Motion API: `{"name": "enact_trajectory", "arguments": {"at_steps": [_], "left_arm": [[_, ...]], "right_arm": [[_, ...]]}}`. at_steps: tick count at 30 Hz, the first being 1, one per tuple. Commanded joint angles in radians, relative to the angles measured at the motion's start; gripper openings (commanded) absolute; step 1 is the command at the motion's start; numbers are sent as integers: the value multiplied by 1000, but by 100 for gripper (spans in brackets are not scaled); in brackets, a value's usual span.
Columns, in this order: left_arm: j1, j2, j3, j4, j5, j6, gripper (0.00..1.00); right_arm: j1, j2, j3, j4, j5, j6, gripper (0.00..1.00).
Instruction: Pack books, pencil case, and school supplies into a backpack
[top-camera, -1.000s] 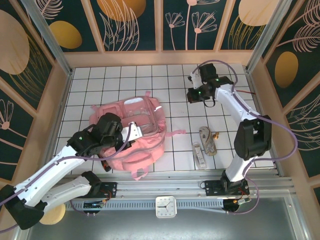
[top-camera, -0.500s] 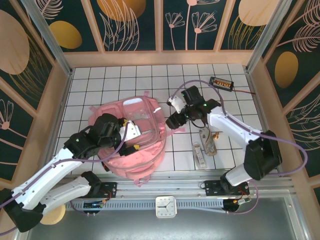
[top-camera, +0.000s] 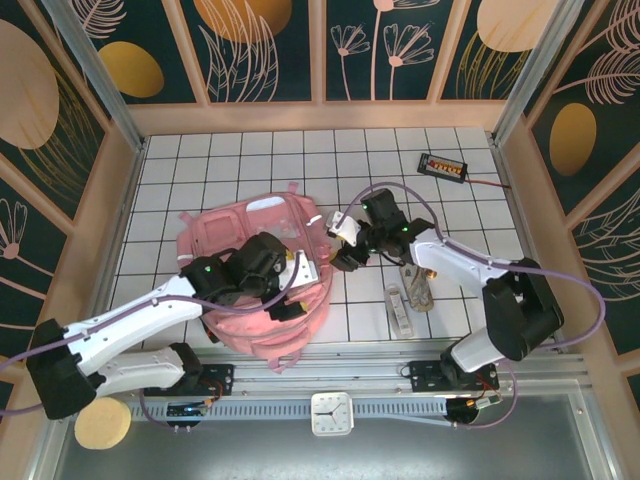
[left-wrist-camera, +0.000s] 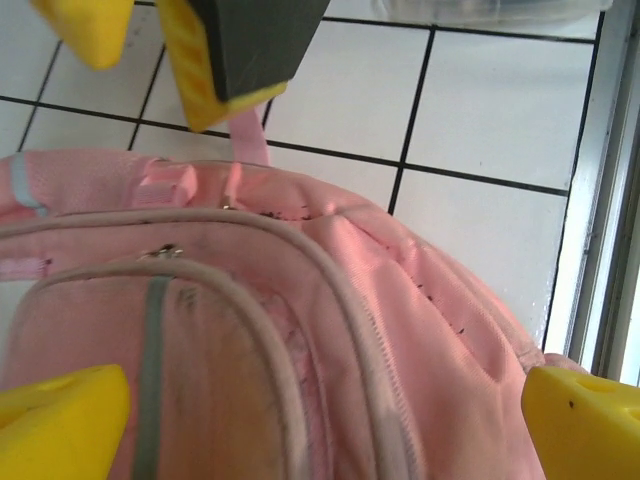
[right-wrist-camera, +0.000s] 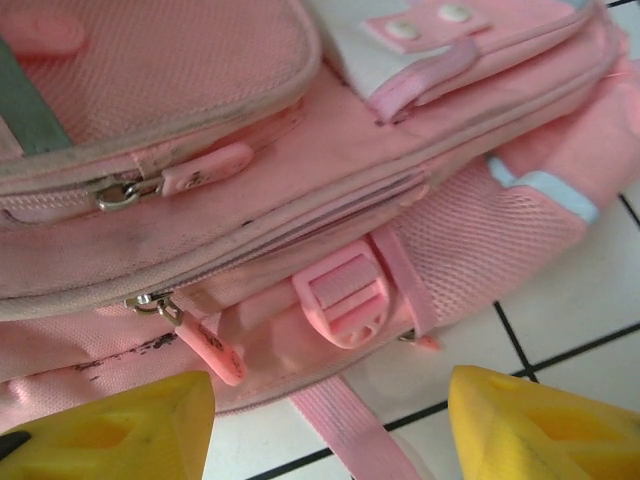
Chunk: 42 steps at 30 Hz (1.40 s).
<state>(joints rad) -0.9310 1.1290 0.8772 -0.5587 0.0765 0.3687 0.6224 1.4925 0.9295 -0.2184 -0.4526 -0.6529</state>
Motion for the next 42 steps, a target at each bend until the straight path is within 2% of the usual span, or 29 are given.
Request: {"name": "enact_trajectory", "arguments": {"at_steps": [1, 8, 10, 14, 16, 21, 23, 28, 32, 38, 42], "left_arm": [[-24, 25, 23, 26, -93, -33, 99], [-28, 32, 12, 46, -174, -49, 98], [-27, 29, 6, 48, -183, -63, 96], [-28, 19, -10, 51, -190, -81, 89], [-28, 14, -17, 46, -188, -88, 82], [-28, -2, -36, 34, -184, -102, 79], [-28, -9, -40, 31, -182, -104, 79], [-28, -6, -38, 23, -168, -99, 79], [-28, 2, -37, 20, -148, -87, 81], [-40, 2, -77, 35, -142, -69, 86], [-42, -1, -119, 72, -174, -86, 86]], "right_arm": [[43, 31, -27, 100, -21, -57, 63], [94, 82, -36, 164, -11, -69, 61], [103, 96, -34, 168, -12, -72, 60], [111, 126, -29, 153, -8, -76, 50], [114, 116, -47, 162, -9, -76, 47], [118, 82, -89, 159, -5, -88, 45], [123, 75, -102, 164, 6, -90, 40], [143, 80, -111, 211, 33, -73, 14], [163, 55, -111, 223, 59, -65, 1], [165, -86, -116, 183, 62, -10, 0], [179, -153, -73, 85, 54, 1, 0]]}}
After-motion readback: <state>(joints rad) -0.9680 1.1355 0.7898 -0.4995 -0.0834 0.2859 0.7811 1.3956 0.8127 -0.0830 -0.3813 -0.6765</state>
